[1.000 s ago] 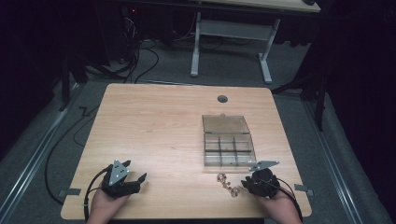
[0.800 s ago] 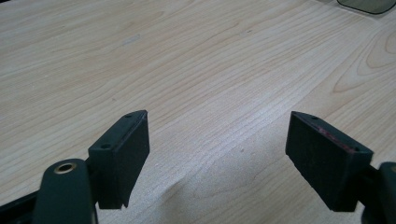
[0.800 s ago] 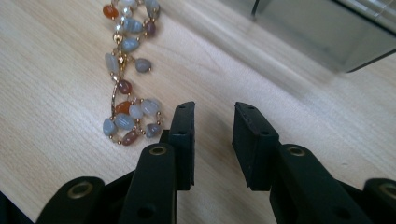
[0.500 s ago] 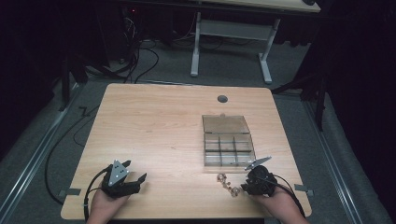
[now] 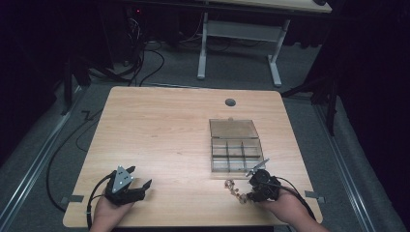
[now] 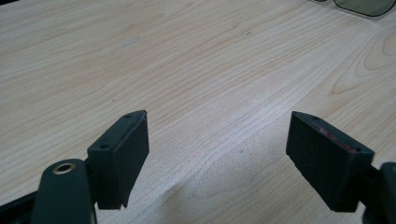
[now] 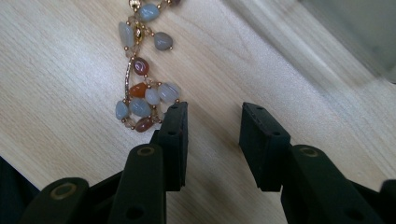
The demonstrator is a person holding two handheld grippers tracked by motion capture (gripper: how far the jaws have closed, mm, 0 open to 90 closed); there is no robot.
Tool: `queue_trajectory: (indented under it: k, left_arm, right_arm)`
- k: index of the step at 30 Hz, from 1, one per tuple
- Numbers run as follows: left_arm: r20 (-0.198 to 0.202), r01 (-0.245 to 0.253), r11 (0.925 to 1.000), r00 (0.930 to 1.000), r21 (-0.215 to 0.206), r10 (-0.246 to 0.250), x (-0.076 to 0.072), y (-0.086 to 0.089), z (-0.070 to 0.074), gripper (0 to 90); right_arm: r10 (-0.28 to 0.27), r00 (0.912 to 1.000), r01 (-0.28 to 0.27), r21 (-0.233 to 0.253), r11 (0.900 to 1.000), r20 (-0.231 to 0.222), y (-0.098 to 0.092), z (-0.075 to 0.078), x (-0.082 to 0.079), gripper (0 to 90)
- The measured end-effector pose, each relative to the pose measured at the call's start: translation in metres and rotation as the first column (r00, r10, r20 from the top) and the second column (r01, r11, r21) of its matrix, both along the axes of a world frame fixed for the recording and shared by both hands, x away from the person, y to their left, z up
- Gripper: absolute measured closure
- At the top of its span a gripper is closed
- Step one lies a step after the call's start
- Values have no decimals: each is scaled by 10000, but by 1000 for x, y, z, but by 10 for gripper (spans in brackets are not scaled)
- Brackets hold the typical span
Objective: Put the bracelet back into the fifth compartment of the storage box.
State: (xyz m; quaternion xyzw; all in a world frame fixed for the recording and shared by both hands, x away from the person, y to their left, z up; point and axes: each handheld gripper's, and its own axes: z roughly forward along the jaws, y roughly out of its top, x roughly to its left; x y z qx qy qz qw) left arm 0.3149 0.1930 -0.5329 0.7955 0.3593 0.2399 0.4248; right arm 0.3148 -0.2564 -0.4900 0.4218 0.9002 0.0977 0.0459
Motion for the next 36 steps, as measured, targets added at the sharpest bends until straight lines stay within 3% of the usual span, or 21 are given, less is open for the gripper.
queue_trajectory:
  k: [6, 14, 24, 30, 36]
  left_arm:
    - [-7, 17, 10000, 10000, -15, -17, 0, 0, 0, 215]
    - [-29, 45, 10000, 10000, 32, -45, 0, -1, 0, 215]
    - [8, 68, 10000, 10000, 14, -68, 0, -1, 0, 214]
    - [-14, 117, 9999, 9999, 68, -117, 0, -1, 0, 214]
    - [-20, 146, 9999, 9999, 70, -145, 0, -1, 0, 214]
  right_arm:
    - [274, 9990, -287, -361, 9989, -359, 4, 2, 4, 610]
    - [372, 9969, -390, -253, 9989, -690, 11, 5, 6, 600]
    - [900, 9945, -911, -175, 9957, -543, 32, 11, 11, 566]
    - [1423, 9879, -1439, -228, 9893, -618, 49, 4, 15, 557]
    - [1454, 9871, -1476, -295, 9886, -673, 55, 1, 19, 552]
